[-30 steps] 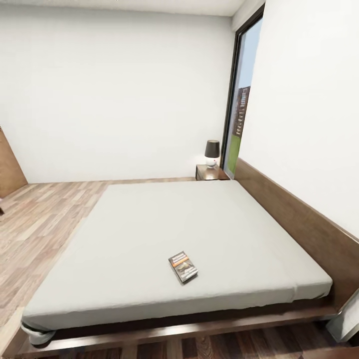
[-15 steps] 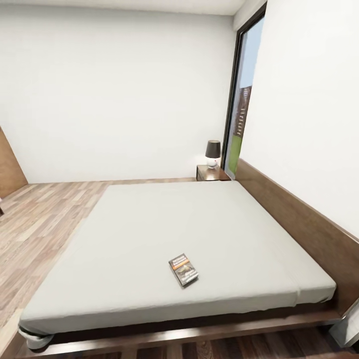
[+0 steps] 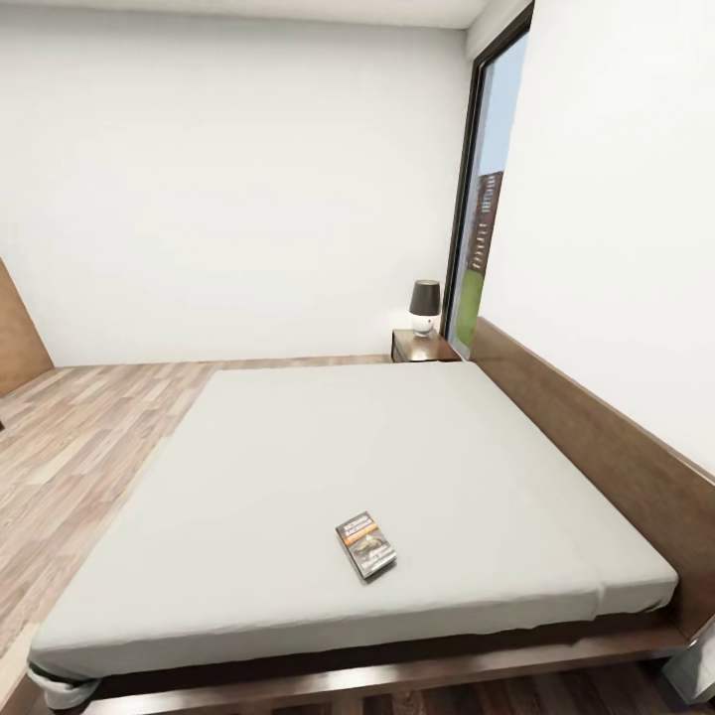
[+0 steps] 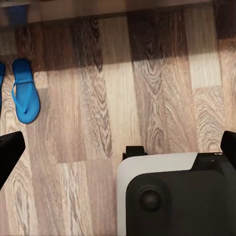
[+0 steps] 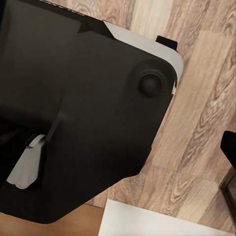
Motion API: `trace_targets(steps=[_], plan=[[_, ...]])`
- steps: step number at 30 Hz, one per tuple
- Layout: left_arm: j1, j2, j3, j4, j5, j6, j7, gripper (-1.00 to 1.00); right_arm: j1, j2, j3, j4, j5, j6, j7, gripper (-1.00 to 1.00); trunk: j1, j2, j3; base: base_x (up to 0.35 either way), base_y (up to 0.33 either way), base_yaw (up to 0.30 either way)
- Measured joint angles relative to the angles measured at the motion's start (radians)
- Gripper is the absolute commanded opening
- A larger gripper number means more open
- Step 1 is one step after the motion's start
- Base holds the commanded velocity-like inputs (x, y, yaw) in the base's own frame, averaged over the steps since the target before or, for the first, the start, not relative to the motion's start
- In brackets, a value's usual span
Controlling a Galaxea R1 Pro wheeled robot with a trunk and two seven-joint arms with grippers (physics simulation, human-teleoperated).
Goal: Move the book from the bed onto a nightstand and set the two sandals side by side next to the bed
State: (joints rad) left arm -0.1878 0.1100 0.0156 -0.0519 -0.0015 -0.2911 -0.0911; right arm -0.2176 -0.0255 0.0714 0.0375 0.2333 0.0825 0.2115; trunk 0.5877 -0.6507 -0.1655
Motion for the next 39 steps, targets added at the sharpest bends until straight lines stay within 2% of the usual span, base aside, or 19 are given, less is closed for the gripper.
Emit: trace_targets(steps=[12,17,20,23,24,26,28,30,33,34,39], plan=[[0.000,0.000,0.001,0.001,0.001,0.001,0.002,1.00,0.002,0.000,0.000,0.000,0.000,0.000,0.000,1.00,0.000,0.000,0.000,0.006,-0.001,0.000],[0.000,0.008,0.005,0.002,0.007,-0.001,0.001,1.00,0.003,-0.001,0.000,0.000,0.000,0.000,0.000,1.00,0.000,0.000,0.000,0.001,0.000,0.000],[0.005,0.021,0.009,0.002,0.011,-0.001,0.004,1.00,0.004,-0.001,0.000,0.000,0.000,0.000,0.000,1.00,0.000,0.000,0.000,0.000,0.000,0.000],[0.023,0.061,0.013,0.002,0.026,-0.002,0.012,1.00,0.005,-0.002,0.000,-0.001,0.000,0.000,0.000,1.00,0.000,0.000,0.000,0.000,0.000,0.000],[0.023,0.061,0.011,0.002,0.025,-0.002,0.012,1.00,0.005,-0.002,0.000,-0.001,0.000,0.000,0.000,1.00,0.000,0.000,0.000,0.000,0.000,0.000],[0.032,0.099,0.014,0.002,0.048,-0.002,0.023,1.00,0.005,-0.002,0.000,-0.001,0.000,0.000,0.000,1.00,0.000,0.000,0.000,0.000,0.000,0.000],[0.038,0.146,0.016,0.002,0.085,-0.003,0.037,1.00,0.005,-0.002,0.000,-0.001,0.000,-0.001,0.000,1.00,0.000,0.000,0.000,0.000,0.000,0.000],[0.042,0.200,0.017,0.002,0.144,-0.004,0.054,1.00,0.005,-0.002,0.000,-0.001,0.000,-0.001,0.000,1.00,0.000,0.000,0.000,0.000,0.000,0.000],[0.045,0.293,0.019,0.001,0.260,-0.005,0.080,1.00,0.005,-0.003,-0.001,-0.001,0.001,-0.001,0.000,1.00,0.000,0.000,0.000,0.000,0.000,0.000],[0.046,0.295,0.015,0.001,0.260,-0.005,0.080,1.00,0.005,-0.003,-0.001,-0.001,0.001,-0.001,0.000,1.00,0.000,0.000,0.000,0.000,0.000,0.000],[0.047,0.461,0.018,0.000,0.482,-0.006,0.124,1.00,0.006,-0.007,-0.001,-0.001,0.002,-0.002,0.000,1.00,0.000,0.000,0.000,0.000,0.000,0.000]])
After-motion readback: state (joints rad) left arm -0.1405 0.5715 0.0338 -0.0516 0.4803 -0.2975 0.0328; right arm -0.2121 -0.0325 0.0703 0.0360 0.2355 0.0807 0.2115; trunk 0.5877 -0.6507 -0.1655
